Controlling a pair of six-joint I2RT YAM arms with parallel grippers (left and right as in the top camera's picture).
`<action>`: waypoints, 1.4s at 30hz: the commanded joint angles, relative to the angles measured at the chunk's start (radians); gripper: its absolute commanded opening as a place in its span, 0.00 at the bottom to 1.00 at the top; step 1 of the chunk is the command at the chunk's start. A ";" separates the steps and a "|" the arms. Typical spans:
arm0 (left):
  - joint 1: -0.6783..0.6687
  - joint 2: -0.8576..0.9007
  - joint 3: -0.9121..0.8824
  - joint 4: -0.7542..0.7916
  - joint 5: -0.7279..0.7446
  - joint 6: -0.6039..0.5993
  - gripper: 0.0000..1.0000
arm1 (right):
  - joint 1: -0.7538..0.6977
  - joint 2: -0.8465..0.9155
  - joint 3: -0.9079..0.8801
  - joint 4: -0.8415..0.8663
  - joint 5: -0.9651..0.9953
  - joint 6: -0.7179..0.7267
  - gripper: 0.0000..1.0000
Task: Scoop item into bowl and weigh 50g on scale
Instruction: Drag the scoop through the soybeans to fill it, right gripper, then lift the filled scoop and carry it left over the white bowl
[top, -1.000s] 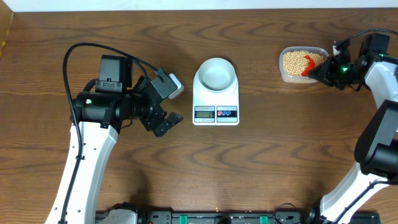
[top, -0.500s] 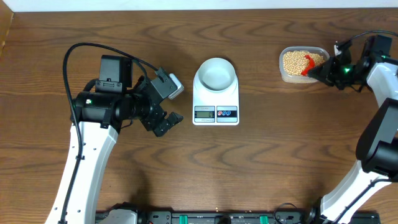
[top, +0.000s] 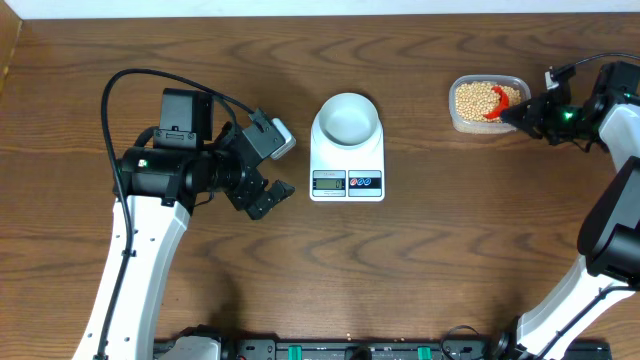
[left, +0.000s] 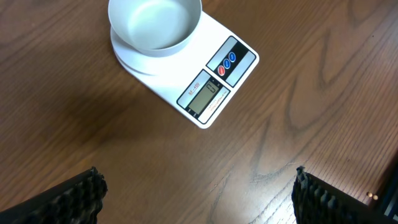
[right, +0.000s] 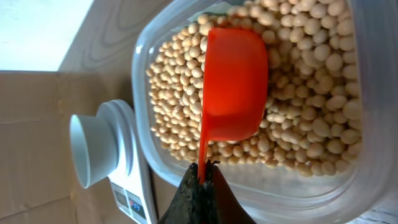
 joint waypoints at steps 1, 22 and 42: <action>0.003 -0.013 0.011 -0.003 0.010 0.013 0.98 | -0.022 0.006 0.001 0.003 -0.104 -0.023 0.01; 0.003 -0.013 0.011 -0.003 0.010 0.013 0.98 | -0.063 0.006 0.001 -0.005 -0.193 0.001 0.01; 0.003 -0.013 0.011 -0.003 0.010 0.013 0.98 | -0.089 0.007 0.001 -0.005 -0.335 0.042 0.01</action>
